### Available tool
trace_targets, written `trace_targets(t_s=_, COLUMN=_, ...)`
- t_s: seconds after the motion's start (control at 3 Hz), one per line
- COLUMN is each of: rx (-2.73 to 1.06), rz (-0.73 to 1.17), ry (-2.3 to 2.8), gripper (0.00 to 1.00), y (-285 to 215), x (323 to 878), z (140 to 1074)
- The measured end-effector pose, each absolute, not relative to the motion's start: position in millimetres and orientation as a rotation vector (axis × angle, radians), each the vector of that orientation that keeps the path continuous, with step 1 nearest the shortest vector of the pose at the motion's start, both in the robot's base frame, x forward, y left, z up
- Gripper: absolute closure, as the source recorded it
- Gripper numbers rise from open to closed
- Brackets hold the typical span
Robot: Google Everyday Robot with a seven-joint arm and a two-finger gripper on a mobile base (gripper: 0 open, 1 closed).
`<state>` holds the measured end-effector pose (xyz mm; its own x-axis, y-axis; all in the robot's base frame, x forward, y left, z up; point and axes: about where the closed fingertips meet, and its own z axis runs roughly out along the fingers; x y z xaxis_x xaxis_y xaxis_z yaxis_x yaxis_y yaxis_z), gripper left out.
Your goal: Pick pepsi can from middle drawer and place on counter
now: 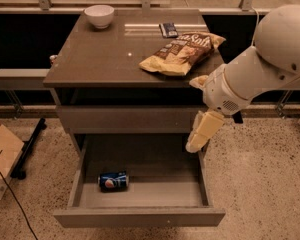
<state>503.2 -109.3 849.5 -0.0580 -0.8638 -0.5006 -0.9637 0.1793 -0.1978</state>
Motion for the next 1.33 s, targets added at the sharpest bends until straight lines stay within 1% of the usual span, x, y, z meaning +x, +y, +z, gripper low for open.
trace_targets(t_s=0.33, rx=-1.723, rz=0.288, ry=1.931, gripper=0.00, y=-93.1, x=503.4, z=836.5)
trace_targets(t_s=0.67, rx=-1.742, rz=0.359, ry=1.919, gripper=0.00, y=-70.7, x=509.5, z=810.0)
trace_targets(t_s=1.0, rx=-1.735, rz=0.449, ry=1.906, gripper=0.00, y=-51.8, x=521.1, z=773.2)
trace_targets(t_s=1.33, rx=-1.708, rz=0.491, ry=1.911, gripper=0.00, y=-35.2, x=535.3, z=730.7)
